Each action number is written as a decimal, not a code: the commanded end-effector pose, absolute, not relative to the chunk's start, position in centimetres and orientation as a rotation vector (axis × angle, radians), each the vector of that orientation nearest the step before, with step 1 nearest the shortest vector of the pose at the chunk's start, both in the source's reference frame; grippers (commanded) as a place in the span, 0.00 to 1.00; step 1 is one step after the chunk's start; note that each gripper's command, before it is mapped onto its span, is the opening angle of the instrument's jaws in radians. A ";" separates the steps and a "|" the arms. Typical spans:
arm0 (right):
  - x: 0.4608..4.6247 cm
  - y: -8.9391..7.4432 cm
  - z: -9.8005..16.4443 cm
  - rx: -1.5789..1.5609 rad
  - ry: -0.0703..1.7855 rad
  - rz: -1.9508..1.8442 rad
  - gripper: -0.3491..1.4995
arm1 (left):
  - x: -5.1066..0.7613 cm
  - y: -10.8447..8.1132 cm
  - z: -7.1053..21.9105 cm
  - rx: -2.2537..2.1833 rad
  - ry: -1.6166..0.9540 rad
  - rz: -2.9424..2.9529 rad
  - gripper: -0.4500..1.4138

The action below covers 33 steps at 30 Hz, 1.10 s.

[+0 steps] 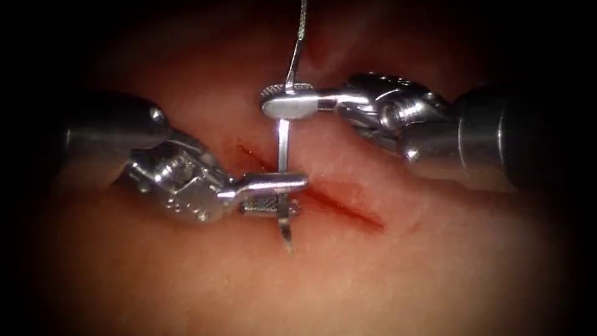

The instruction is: Wound Closure

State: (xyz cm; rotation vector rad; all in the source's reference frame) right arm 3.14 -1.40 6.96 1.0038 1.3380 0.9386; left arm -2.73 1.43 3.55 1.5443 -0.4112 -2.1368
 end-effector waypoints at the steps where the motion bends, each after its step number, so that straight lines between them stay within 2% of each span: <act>1: 3.17 -1.4 7.0 0.995 1.340 0.946 0.00 | -2.77 1.5 3.6 1.572 -0.372 -2.175 0.74; 6: 3.08 -1.3 7.0 0.933 1.348 0.959 0.00 | -2.62 1.6 3.5 1.674 -0.171 -2.336 0.83; 11: 3.01 -1.2 7.0 0.814 1.331 0.955 0.00 | -2.47 1.6 3.5 1.735 -0.027 -2.430 0.86; 18: 3.01 -1.1 6.9 0.611 1.199 0.977 0.00 | -2.33 1.6 3.5 1.779 0.127 -2.593 0.73; 24: 3.03 -1.0 6.8 0.494 1.091 1.039 0.00 | -2.32 1.5 3.6 1.786 0.302 -2.803 0.50; 33: 3.12 -0.9 6.7 0.270 1.042 0.887 0.00 | -2.22 1.5 3.9 1.742 0.422 -3.082 0.40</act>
